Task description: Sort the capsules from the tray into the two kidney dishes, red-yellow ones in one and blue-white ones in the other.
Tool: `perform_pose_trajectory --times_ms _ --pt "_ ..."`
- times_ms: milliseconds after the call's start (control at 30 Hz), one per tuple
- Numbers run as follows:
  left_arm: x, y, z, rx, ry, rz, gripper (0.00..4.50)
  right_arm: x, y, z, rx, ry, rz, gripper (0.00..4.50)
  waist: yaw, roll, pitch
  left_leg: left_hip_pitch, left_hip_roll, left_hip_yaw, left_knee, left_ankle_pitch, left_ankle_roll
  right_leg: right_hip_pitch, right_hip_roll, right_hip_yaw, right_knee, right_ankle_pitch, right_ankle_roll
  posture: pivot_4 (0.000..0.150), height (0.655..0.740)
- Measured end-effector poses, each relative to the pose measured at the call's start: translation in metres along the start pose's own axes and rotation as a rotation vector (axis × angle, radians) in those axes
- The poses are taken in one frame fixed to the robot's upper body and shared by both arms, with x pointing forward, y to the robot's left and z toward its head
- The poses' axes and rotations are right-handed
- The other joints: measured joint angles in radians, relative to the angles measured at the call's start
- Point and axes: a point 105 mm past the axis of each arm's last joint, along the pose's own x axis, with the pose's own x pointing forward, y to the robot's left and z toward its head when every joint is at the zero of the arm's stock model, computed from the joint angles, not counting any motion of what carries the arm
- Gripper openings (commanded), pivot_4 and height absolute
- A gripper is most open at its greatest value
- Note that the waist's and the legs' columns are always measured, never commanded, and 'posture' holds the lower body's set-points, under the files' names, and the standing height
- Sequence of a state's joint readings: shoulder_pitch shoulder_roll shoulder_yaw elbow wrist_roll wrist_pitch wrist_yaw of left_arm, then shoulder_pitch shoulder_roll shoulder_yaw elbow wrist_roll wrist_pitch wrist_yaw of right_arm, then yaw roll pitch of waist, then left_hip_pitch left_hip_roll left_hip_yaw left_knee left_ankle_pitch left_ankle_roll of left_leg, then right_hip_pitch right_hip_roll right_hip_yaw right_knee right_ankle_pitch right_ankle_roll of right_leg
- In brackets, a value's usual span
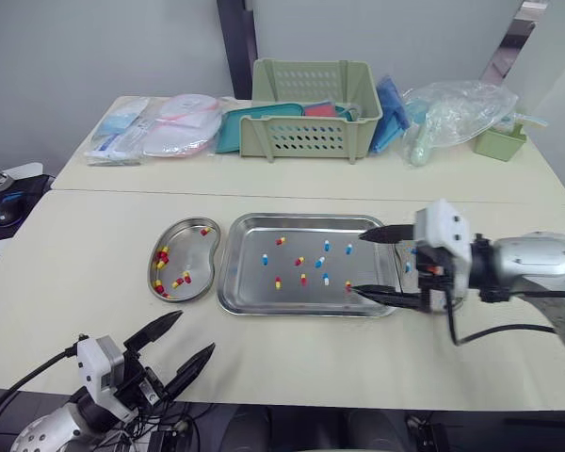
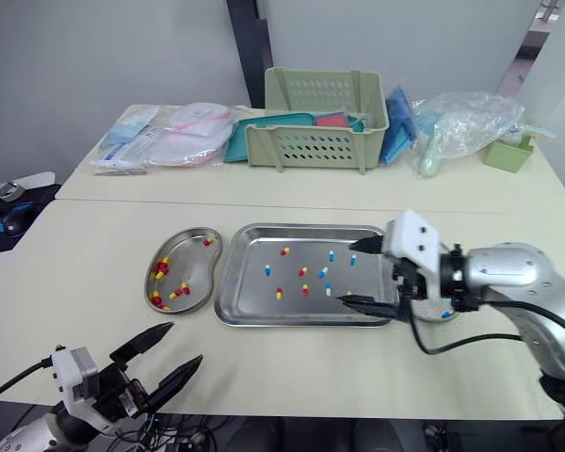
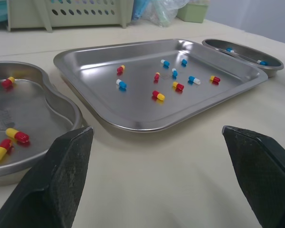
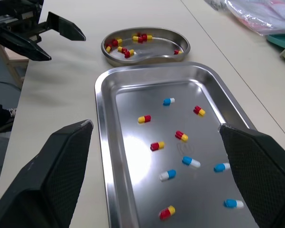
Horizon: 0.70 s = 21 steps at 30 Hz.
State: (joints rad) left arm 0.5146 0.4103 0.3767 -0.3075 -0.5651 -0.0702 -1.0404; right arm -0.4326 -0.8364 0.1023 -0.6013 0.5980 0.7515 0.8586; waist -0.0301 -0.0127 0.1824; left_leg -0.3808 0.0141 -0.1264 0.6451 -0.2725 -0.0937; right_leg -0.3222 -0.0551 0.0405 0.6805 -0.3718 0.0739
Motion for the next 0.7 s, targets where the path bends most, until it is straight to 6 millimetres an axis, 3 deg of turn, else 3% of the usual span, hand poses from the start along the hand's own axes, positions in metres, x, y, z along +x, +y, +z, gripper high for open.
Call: perform_pose_trajectory --times_ms 267,400,700 --pt "-0.002 0.003 -0.001 0.015 0.010 -0.016 4.50 0.029 0.001 0.005 -0.006 -0.037 0.025 4.48 -0.002 0.000 0.000 0.000 0.000 0.000 0.000 0.000 0.000 -0.001 0.000 0.000 0.000 0.000 0.000 0.150 0.7400" --pt "-0.003 0.004 -0.003 0.014 0.014 -0.015 4.50 0.041 0.000 0.006 -0.005 -0.043 0.031 3.24 -0.002 0.000 0.000 0.000 0.000 -0.001 0.000 0.000 0.000 -0.001 0.000 0.000 0.000 0.000 0.000 0.150 0.7400" --pt "0.004 0.002 0.004 0.025 0.019 -0.040 4.50 0.091 -0.006 0.022 -0.003 -0.058 0.008 3.24 -0.007 0.000 0.000 -0.002 0.000 -0.002 -0.001 0.000 0.000 -0.005 0.001 0.001 0.002 0.000 -0.001 0.150 0.7400"
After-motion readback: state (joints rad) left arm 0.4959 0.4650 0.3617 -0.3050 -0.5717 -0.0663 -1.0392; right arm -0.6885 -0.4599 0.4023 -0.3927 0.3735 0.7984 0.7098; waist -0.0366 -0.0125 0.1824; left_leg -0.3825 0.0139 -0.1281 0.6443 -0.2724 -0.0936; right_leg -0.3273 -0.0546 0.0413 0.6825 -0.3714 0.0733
